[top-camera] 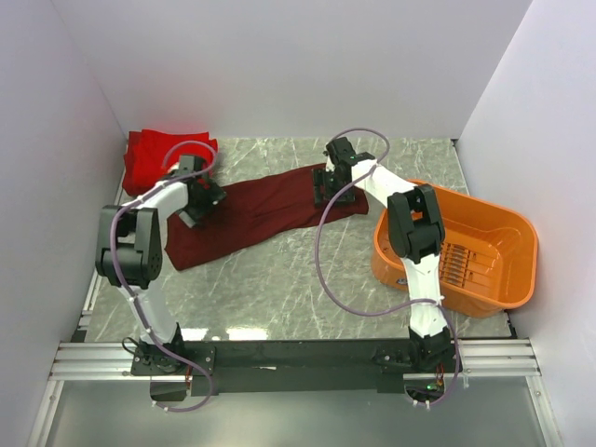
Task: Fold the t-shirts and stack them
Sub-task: Fold the tshirt
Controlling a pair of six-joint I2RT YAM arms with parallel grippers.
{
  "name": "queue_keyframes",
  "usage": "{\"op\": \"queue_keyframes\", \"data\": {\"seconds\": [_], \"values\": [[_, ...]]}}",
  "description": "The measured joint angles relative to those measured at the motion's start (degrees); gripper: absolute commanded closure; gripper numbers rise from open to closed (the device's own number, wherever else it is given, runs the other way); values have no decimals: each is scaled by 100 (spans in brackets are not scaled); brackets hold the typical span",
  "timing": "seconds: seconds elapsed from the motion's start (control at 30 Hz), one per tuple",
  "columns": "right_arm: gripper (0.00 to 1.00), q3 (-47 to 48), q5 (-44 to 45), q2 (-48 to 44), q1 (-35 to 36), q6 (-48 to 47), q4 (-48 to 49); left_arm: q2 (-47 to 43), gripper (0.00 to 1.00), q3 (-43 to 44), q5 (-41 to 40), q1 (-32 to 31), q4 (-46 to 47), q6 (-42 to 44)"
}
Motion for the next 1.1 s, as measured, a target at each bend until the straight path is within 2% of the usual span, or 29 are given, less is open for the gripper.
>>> {"op": "queue_keyframes", "data": {"seconds": [0.13, 0.3, 0.47, 0.63, 0.77, 0.97, 1.1], "values": [[20, 0, 22, -9, -83, 0, -44, -170, 1, 17, -400, 455, -35, 44], [20, -186, 87, -142, -138, -81, -55, -199, 1, 450, -678, 848, -140, 129], [20, -269, 114, -247, -164, -153, -234, -448, 1, 365, -267, 745, 103, 214], [20, -166, 94, -267, -179, -214, -326, -1163, 0, -365, -46, 256, 162, 216], [20, 483, -13, -129, -184, -247, -490, -1231, 1, -588, 179, -192, 192, 216], [20, 2490, -48, 931, -192, -299, -551, -461, 0, -577, 367, -203, 275, 216], [20, 2544, -74, 1235, -195, -291, -625, -258, 1, -389, 334, -166, 232, 212]]}}
